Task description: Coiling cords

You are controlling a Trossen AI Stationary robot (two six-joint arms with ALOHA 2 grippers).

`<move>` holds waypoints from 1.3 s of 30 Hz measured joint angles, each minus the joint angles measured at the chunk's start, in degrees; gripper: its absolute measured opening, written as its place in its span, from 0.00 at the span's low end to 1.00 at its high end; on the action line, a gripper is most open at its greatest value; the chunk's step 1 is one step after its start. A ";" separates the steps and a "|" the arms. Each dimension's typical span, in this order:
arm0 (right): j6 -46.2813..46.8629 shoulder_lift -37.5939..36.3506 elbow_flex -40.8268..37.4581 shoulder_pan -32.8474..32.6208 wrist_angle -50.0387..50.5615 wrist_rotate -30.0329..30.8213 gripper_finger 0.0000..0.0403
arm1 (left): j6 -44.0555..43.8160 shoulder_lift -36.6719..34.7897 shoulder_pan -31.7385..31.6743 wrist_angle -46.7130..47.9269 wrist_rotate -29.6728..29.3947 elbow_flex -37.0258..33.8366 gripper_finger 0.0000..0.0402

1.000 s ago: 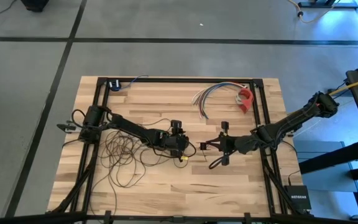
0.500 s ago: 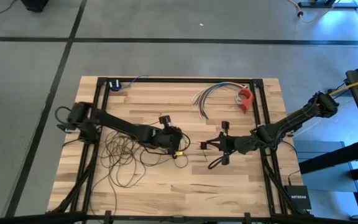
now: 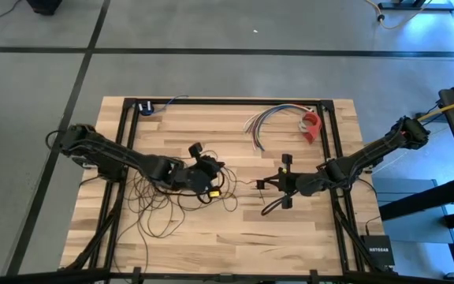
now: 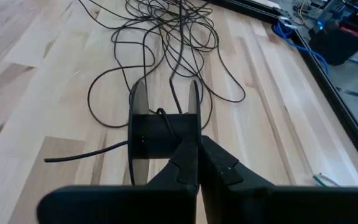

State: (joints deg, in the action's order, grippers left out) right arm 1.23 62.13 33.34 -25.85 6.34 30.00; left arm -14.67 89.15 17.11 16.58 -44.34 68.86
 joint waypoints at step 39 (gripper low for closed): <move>-0.03 8.32 -0.02 7.52 -20.03 13.49 0.01 | 4.91 15.12 4.19 -42.17 3.66 0.02 0.01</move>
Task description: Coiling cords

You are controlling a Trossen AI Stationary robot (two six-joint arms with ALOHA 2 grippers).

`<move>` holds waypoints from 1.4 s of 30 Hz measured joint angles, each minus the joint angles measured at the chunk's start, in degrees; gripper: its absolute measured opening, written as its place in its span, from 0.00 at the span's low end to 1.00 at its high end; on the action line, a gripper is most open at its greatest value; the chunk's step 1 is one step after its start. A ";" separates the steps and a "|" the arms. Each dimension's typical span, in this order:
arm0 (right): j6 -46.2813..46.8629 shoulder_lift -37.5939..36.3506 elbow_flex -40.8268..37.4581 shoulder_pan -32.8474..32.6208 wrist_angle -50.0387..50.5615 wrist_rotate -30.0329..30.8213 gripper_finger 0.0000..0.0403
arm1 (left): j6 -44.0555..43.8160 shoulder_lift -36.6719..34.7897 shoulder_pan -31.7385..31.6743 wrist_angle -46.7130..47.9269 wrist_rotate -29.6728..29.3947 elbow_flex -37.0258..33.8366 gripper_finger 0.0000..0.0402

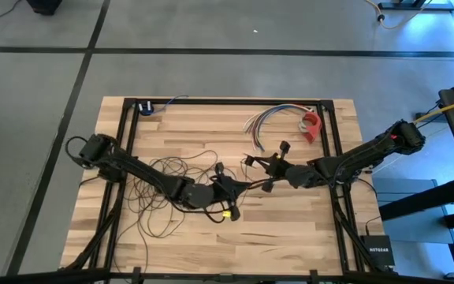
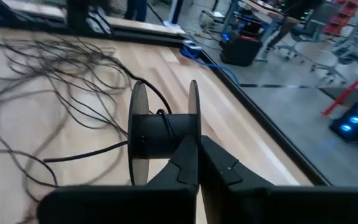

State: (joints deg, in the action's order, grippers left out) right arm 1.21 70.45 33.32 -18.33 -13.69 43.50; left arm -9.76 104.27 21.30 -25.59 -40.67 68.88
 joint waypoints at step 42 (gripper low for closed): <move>2.32 -3.33 5.79 -0.09 29.09 -13.37 0.01 | -45.11 -3.24 3.14 70.73 -13.37 -0.04 0.01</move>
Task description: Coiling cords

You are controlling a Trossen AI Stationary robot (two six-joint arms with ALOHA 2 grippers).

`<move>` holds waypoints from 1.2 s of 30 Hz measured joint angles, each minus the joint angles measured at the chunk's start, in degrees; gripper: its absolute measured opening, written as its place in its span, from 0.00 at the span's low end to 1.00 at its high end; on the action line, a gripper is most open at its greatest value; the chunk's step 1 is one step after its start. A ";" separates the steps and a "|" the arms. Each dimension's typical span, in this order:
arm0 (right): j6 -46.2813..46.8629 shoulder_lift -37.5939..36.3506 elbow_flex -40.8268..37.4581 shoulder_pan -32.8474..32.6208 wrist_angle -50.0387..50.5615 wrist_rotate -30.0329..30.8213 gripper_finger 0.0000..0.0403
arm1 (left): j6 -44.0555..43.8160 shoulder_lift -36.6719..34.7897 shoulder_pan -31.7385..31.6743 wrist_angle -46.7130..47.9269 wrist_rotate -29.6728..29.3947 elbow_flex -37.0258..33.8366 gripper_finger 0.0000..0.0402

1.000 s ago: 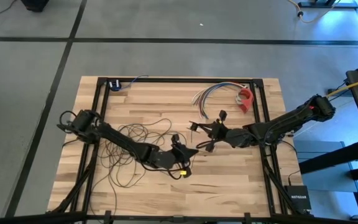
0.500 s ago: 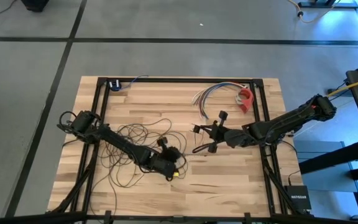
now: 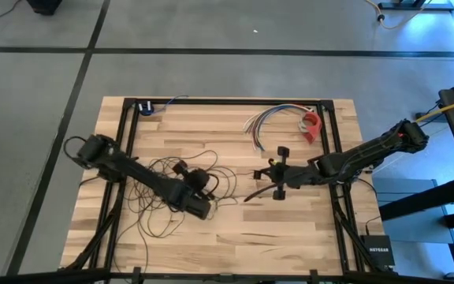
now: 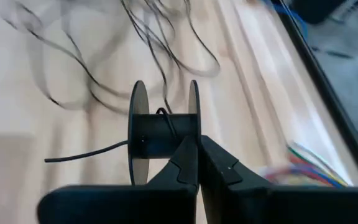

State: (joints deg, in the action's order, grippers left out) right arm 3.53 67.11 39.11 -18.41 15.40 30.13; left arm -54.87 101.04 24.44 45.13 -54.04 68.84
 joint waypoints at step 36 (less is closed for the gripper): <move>0.72 10.03 -0.35 3.87 -17.51 12.31 0.01 | 41.96 3.85 -2.85 -72.55 11.32 0.04 0.01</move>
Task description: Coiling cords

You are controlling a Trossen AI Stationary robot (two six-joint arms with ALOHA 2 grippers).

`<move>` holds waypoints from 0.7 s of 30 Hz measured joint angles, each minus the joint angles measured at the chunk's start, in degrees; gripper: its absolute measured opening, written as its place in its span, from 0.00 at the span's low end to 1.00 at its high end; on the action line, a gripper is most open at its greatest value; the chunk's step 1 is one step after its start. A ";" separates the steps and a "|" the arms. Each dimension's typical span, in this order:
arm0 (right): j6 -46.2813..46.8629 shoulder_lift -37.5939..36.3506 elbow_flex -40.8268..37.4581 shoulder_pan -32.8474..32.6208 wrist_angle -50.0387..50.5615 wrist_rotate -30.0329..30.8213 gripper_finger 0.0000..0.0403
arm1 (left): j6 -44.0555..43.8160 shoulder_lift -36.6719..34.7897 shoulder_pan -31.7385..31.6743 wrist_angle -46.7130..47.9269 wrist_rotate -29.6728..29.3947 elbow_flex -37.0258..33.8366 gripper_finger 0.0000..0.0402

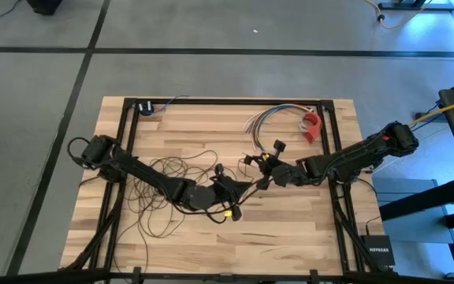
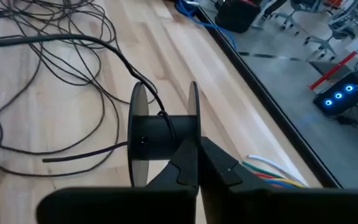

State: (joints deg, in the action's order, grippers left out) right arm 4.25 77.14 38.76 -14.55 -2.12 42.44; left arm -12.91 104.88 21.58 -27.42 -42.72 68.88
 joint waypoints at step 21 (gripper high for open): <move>-0.70 -2.06 0.02 -0.04 -3.97 -3.33 0.01 | -1.56 5.03 1.90 19.16 11.81 -0.02 0.01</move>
State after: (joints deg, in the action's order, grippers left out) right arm 3.55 75.08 38.79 -14.59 -6.09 39.11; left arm -14.47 109.91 23.48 -8.26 -30.92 68.86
